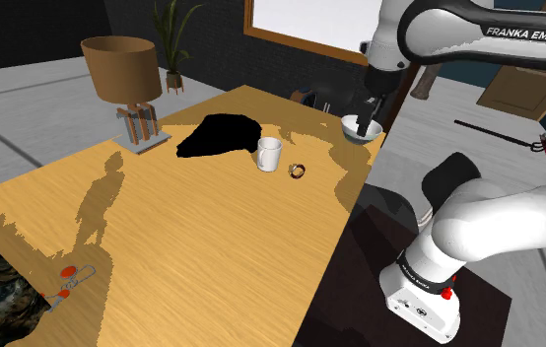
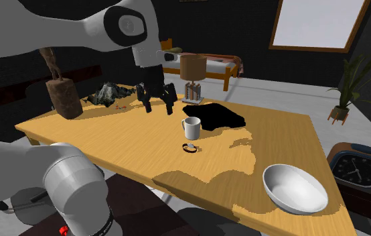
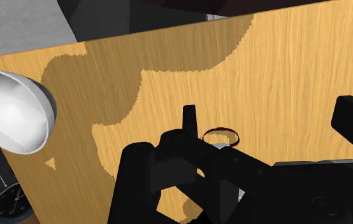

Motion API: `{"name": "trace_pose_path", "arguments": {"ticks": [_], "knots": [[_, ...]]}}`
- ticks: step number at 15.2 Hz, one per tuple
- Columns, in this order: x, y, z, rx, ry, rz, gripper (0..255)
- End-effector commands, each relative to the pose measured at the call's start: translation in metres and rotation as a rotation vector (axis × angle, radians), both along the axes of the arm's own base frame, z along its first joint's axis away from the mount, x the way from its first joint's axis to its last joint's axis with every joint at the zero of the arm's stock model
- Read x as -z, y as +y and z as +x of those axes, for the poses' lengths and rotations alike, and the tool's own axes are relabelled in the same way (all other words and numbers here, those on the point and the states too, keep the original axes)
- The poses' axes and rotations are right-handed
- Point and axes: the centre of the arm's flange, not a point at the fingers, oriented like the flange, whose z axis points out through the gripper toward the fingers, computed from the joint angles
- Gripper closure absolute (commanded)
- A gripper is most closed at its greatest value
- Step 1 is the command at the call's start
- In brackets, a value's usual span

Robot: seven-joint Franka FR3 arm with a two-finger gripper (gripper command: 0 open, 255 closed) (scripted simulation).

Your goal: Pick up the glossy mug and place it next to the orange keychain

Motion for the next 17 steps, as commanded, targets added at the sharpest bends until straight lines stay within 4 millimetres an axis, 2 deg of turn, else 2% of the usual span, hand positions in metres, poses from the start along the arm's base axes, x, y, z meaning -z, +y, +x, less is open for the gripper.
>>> {"name": "trace_pose_path", "arguments": {"ticks": [1,9,17], "knots": [[0.000,0.000,0.000,0.000,0.000,0.000,0],[0.053,-0.012,0.088,-0.063,-0.006,0.070,0],[0.107,-0.015,0.177,-0.126,-0.012,0.139,0]]}}
